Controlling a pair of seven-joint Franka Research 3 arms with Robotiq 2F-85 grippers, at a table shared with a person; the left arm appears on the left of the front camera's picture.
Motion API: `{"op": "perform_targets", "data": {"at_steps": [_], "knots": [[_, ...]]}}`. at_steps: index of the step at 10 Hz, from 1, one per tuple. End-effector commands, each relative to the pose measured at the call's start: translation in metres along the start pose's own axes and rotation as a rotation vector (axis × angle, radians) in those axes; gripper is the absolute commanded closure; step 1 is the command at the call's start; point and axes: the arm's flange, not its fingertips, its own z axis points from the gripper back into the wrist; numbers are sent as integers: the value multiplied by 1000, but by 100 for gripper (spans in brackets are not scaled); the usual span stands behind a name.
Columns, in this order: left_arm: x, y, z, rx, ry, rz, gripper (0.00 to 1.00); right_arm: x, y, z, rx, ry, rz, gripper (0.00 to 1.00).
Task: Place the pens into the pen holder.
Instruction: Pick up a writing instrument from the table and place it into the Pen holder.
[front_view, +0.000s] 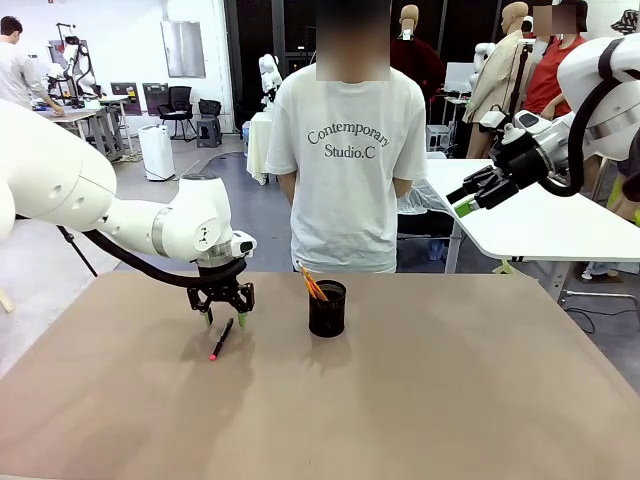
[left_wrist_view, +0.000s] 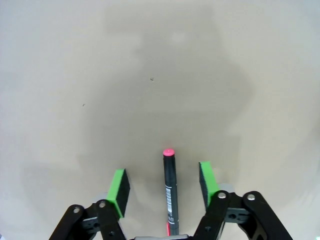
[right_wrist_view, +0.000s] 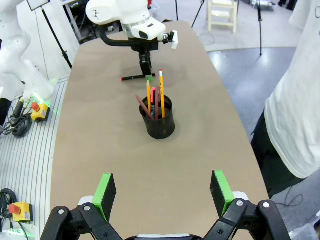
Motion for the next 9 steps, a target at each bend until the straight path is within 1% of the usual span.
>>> {"op": "perform_targets", "data": {"at_steps": [1,2,3,7,9], "knots": [[4,-1,-1,33,-12,24,74,2,1,0,-2,-1,3,0],[3,-1,-2,35,-16,20,94,2,1,0,-2,-1,3,0],[3,-2,-2,33,-16,17,100,2,1,0,-2,-1,3,0],[2,-3,-2,28,-2,18,100,2,1,0,-2,-1,3,0],[-1,-1,3,-10,23,0,100,2,1,0,-2,-1,3,0]]}}
